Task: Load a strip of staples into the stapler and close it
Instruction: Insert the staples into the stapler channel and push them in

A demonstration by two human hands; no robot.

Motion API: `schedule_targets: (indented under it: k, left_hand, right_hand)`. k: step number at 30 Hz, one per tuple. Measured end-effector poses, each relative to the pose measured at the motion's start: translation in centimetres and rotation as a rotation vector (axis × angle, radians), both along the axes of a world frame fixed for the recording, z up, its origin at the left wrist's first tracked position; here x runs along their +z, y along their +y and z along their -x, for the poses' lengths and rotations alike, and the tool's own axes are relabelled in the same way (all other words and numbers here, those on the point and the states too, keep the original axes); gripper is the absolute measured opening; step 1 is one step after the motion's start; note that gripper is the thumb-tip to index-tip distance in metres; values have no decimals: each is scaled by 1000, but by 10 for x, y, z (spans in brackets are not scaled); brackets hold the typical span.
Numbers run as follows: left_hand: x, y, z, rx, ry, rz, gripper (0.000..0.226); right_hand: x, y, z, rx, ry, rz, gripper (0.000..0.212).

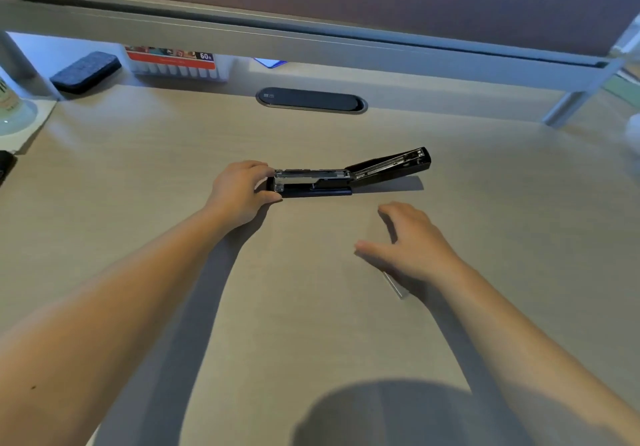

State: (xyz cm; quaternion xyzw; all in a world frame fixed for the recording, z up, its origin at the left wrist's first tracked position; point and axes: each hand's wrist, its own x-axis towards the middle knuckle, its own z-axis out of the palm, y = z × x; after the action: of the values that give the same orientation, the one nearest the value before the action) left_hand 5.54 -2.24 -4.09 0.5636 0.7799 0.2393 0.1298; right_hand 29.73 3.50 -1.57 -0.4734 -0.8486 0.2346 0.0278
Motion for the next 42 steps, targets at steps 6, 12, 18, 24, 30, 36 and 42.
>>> schedule_targets:
  k: [6, 12, 18, 24, 30, 36, 42]
  left_hand:
    - [-7, -21, -23, -11, 49, -19, 33]
    - [-10, -44, -40, 18, 39, -41, 34]
    - [-8, -58, -49, 33, 0, -50, 32]
    - [-5, -73, -54, 15, 31, -28, 32]
    - [1, -109, -66, -46, 80, -6, 35]
    - [-1, -147, -75, -89, 92, 4, 42]
    - [-8, -163, -76, -124, 58, -39, 40]
  right_hand:
    - [-10, -32, -31, 35, -13, -142, 58]
    - [-26, -60, -42, -84, 164, -254, 42]
    - [-31, -66, -48, -113, 242, -291, 23]
    - [-22, -80, -39, 3, 394, -327, 19]
    - [-1, -106, -7, 139, 564, -346, 20]
    - [1, -120, 11, 230, 520, -348, 20]
    - [-6, -133, 8, 286, 416, -311, 20]
